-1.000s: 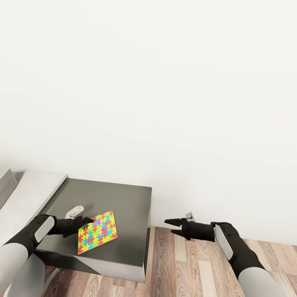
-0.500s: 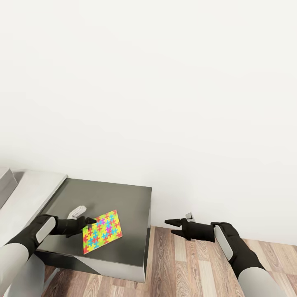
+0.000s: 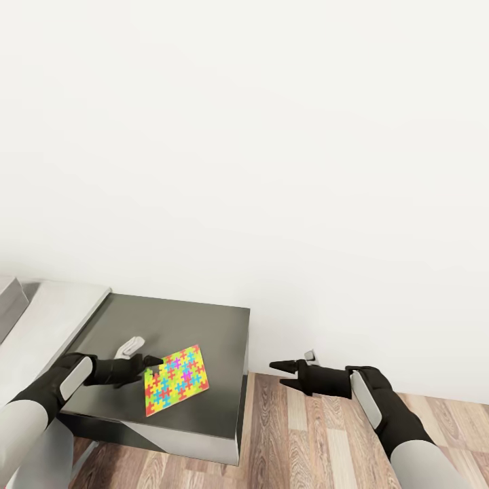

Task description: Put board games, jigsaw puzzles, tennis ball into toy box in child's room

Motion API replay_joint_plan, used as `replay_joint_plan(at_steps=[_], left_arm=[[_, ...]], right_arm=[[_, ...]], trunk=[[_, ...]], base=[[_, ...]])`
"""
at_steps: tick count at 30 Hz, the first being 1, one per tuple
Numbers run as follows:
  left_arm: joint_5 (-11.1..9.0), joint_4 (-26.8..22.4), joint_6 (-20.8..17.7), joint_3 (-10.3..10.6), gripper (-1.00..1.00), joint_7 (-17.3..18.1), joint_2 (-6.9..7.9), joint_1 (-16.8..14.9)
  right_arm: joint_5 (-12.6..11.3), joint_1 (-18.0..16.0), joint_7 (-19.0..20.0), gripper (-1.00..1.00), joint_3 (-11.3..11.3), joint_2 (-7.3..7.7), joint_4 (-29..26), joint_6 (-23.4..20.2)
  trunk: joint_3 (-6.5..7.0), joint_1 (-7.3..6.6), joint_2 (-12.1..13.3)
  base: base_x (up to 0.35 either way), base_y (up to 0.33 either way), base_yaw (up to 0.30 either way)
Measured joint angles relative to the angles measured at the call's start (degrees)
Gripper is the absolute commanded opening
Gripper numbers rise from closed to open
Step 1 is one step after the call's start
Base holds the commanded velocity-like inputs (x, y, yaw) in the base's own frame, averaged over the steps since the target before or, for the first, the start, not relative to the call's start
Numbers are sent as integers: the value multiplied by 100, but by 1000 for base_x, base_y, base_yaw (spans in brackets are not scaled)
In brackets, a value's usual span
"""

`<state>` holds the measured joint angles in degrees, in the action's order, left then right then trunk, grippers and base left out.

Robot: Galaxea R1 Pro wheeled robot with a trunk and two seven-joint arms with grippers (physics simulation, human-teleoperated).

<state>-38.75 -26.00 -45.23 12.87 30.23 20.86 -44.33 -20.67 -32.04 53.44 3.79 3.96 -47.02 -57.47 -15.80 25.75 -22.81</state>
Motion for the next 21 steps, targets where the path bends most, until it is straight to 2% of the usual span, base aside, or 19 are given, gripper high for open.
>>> replay_joint_plan(at_steps=[7, 12, 18, 21], left_arm=[[-1, 0, 4, 24, 100, 184, -5, 0], [4, 0, 12, 332, 100, 404, -1, 0], [-4, 0, 13, 388, 100, 447, -4, 0], [-1, 0, 14, 397, 100, 616, -6, 0]], right_arm=[[-3, 0, 5, 100, -1, -8, 0, 0], [-3, 0, 6, 100, -2, -8, 0, 0], [-3, 0, 6, 100, -2, -8, 0, 0], [-3, 0, 7, 100, -2, -8, 0, 0]], trunk=[[0, 0, 0], [0, 0, 0], [0, 0, 0], [0, 0, 0]], base=[[0, 0, 0], [0, 0, 0], [0, 0, 0], [0, 0, 0]])
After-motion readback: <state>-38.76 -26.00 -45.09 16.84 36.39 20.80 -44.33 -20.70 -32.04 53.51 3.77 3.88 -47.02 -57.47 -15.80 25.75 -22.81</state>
